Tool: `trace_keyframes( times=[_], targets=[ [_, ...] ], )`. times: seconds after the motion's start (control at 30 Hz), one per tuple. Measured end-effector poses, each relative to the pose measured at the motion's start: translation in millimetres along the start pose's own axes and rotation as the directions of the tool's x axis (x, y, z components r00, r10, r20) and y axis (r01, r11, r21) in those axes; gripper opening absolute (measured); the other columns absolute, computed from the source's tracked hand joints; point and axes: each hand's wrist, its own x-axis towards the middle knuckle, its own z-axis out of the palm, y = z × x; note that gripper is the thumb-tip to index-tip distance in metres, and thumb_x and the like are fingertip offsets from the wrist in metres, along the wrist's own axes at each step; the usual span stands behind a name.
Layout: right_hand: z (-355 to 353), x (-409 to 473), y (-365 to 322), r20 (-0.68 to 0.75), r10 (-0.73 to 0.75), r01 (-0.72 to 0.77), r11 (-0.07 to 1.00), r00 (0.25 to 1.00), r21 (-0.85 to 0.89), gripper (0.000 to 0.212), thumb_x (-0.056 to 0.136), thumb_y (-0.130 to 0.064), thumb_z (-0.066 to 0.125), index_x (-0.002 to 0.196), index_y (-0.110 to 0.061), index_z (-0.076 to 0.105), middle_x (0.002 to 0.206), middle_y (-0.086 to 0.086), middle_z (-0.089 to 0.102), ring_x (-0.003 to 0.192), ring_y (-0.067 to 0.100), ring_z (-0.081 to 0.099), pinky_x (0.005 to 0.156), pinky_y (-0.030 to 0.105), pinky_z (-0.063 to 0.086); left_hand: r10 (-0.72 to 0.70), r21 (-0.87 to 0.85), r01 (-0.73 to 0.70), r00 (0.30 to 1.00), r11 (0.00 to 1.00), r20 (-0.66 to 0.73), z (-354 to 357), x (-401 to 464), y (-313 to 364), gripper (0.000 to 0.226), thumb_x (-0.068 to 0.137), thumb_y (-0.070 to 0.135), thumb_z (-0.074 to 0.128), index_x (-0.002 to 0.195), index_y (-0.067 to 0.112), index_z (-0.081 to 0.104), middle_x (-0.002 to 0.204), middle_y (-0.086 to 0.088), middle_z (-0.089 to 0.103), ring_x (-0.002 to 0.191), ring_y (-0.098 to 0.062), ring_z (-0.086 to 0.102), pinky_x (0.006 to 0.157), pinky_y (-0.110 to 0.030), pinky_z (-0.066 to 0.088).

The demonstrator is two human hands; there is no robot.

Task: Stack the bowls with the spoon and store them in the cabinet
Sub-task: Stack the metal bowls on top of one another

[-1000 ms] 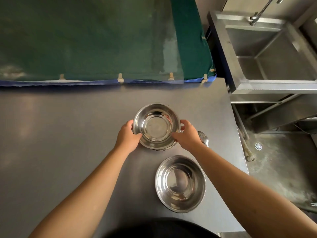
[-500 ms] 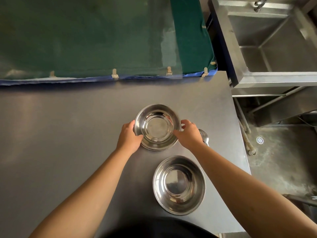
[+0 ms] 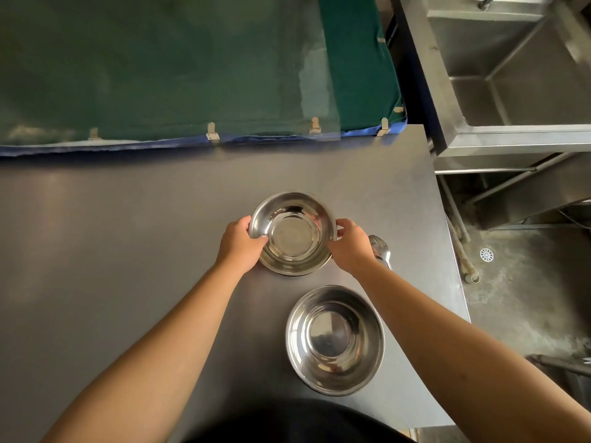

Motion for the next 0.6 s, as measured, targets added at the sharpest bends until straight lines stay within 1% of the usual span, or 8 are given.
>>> trace_keyframes(
  times=[0.1,0.17,0.3,0.4,0.43,0.53,0.6],
  targets=[
    [-4,-5,0,0.002,-0.002,0.002,1.000,1.000,0.020,0.047,0.095,-0.012,0.062,0.140,-0.014,0.052,0.123,0.009,0.068,0.095,0.027,0.067,0.073,0.036,0.061,0.010,-0.011,-0.010,1.000,1.000,0.003,-4,-5,1,0.011,0.080,0.015,0.069,0.090,0.019,0.068,0.085,0.001,0.073,0.080,-0.024,0.068,0.069,-0.032,0.051],
    [-6,-10,-1,-0.005,-0.009,0.009,0.999,1.000,0.038,0.047,0.094,-0.010,0.063,0.139,-0.014,0.052,0.121,0.008,0.068,0.094,0.027,0.068,0.074,0.037,0.061,0.022,-0.022,-0.022,1.000,1.000,0.000,-6,-10,2,0.016,0.080,0.015,0.069,0.095,0.020,0.070,0.087,0.003,0.073,0.081,-0.022,0.069,0.074,-0.034,0.054],
    [-13,-26,1,-0.049,-0.041,0.045,0.997,0.998,0.068,0.048,0.090,-0.008,0.066,0.136,-0.014,0.055,0.114,0.005,0.070,0.091,0.026,0.069,0.078,0.043,0.061,0.060,-0.055,-0.060,0.998,0.997,-0.004,-12,-26,5,0.021,0.082,0.017,0.068,0.101,0.024,0.070,0.090,0.008,0.073,0.081,-0.018,0.069,0.074,-0.031,0.053],
    [-20,-42,3,-0.102,-0.058,0.065,0.995,0.993,0.069,0.046,0.089,-0.011,0.069,0.133,-0.017,0.058,0.100,-0.004,0.066,0.086,0.022,0.068,0.077,0.037,0.060,0.098,-0.074,-0.097,0.995,0.993,0.002,-16,-40,8,0.019,0.083,0.019,0.067,0.101,0.025,0.070,0.092,0.008,0.074,0.082,-0.018,0.070,0.077,-0.035,0.055],
    [-22,-48,4,-0.112,-0.061,0.070,0.994,0.992,0.081,0.045,0.089,-0.013,0.069,0.132,-0.018,0.059,0.098,-0.006,0.065,0.086,0.021,0.068,0.078,0.037,0.060,0.110,-0.078,-0.109,0.994,0.991,0.001,-17,-45,9,0.019,0.083,0.020,0.067,0.101,0.025,0.070,0.092,0.008,0.074,0.082,-0.018,0.070,0.077,-0.035,0.055],
    [-30,-69,11,-0.128,-0.070,0.087,0.988,0.989,0.129,0.043,0.088,-0.014,0.068,0.130,-0.018,0.060,0.098,-0.005,0.065,0.083,0.023,0.069,0.079,0.044,0.060,0.141,-0.089,-0.140,0.990,0.986,-0.003,-18,-62,11,0.023,0.083,0.024,0.068,0.106,0.028,0.070,0.096,0.011,0.072,0.083,-0.016,0.070,0.076,-0.033,0.056],
    [-34,-85,18,-0.154,-0.077,0.099,0.986,0.985,0.135,0.043,0.086,-0.014,0.069,0.128,-0.019,0.062,0.097,-0.006,0.065,0.084,0.024,0.069,0.081,0.046,0.059,0.157,-0.100,-0.156,0.988,0.983,0.008,-17,-74,11,0.028,0.083,0.026,0.068,0.111,0.029,0.069,0.101,0.011,0.072,0.084,-0.017,0.071,0.079,-0.036,0.057]
  ],
)
